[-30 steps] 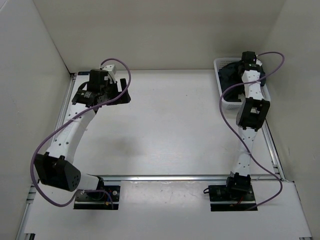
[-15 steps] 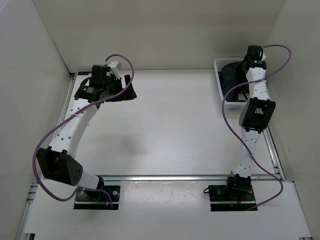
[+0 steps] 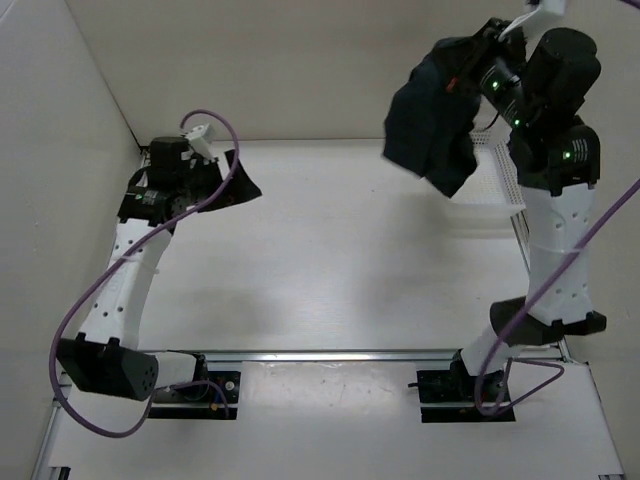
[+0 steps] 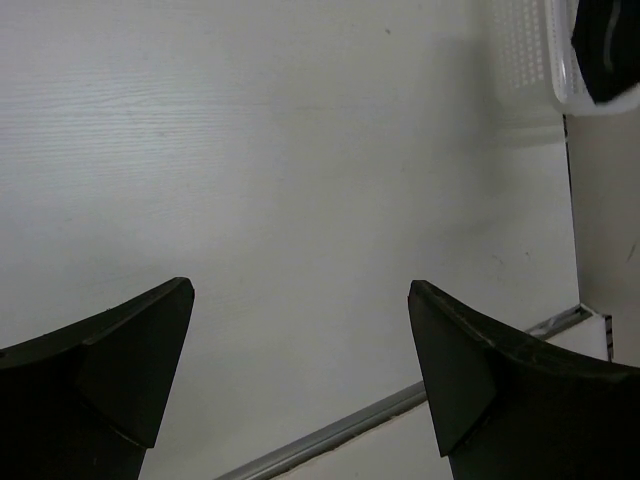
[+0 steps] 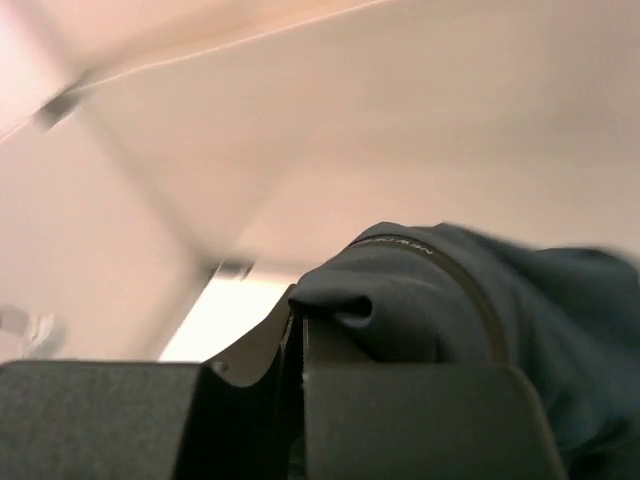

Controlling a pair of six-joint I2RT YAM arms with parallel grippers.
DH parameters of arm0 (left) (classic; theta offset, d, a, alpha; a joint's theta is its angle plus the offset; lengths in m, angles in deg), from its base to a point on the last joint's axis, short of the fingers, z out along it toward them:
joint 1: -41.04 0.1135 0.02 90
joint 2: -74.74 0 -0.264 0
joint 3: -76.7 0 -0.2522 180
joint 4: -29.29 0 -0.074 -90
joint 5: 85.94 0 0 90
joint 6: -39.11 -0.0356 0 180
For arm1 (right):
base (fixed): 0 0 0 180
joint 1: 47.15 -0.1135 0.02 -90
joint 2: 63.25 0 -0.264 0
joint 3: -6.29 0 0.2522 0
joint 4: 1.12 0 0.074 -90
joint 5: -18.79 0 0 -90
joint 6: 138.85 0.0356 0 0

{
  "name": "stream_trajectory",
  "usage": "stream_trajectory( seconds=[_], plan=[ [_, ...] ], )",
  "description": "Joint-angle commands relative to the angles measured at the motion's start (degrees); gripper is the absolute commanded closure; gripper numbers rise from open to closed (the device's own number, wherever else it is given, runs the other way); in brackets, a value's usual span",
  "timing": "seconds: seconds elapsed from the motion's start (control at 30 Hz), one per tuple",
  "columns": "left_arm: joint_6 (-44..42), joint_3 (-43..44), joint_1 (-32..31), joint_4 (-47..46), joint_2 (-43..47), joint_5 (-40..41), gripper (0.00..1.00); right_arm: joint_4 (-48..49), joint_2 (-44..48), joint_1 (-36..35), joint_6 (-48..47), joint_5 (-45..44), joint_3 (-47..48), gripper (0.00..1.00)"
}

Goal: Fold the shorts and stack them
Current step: Move the shorts to the center of the board

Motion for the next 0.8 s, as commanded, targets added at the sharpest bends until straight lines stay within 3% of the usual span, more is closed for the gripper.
stream_trajectory(
  seconds=[0.0,0.13,0.17,0.23,0.27,0.33,0.47,0.53,0.57,0.6,0.63,0.67,0.73,0.77],
  plan=[
    [0.5,3.0,6.5,5.0,4.6,0.5,0.0,-3.0,1.5,-5.9,-2.8,2.3,-10.6,1.0],
    [1.2,6.4,15.6,12.5,4.6,-1.3,0.0,2.0,7.6,-11.7,-1.4,0.6,-31.5,0.97],
    [1.2,6.9,17.8,13.1,5.4,-2.0,0.0,2.6,7.6,-12.4,-0.7,0.6,-35.1,0.79],
    [0.6,6.9,18.6,13.1,6.0,-2.7,0.0,2.1,4.8,-13.8,-2.3,5.1,-41.0,0.02],
    [-0.3,6.4,19.3,13.1,6.0,-4.0,0.0,-4.4,3.1,-13.8,-2.8,5.1,-41.1,0.0],
    [-2.5,5.9,18.7,14.0,6.0,-5.8,0.0,-7.5,2.9,-13.0,-2.8,5.1,-45.2,0.0],
    [-3.3,1.9,14.1,14.0,6.0,0.2,0.0,0.0,14.6,-9.4,-0.6,6.7,-63.9,0.02],
    [-1.8,-3.7,11.7,11.7,6.0,0.2,0.0,1.6,20.0,-9.4,1.3,5.1,-69.3,0.15],
    [-0.6,-6.3,10.8,10.3,6.0,-0.8,0.03,2.2,21.3,-9.4,2.2,4.3,-74.3,0.35],
    [0.6,-9.2,8.5,8.5,6.6,-2.2,0.17,2.9,22.6,-10.0,4.1,4.3,-76.8,0.47],
    [3.8,-15.3,7.1,4.6,6.6,-4.7,0.24,2.9,24.7,-11.1,5.1,3.4,-81.3,0.58],
    [5.7,-18.4,5.8,2.6,7.1,-4.7,0.31,3.4,25.5,-11.9,6.0,2.6,-83.3,0.74],
    [10.9,-26.1,2.3,-0.5,7.1,-3.9,0.37,4.1,26.8,-15.0,8.1,1.9,-86.3,0.77],
    [12.3,-27.9,1.5,-1.7,7.1,-3.1,0.33,4.1,26.8,-16.2,8.7,1.1,-88.3,0.72]
  ],
)
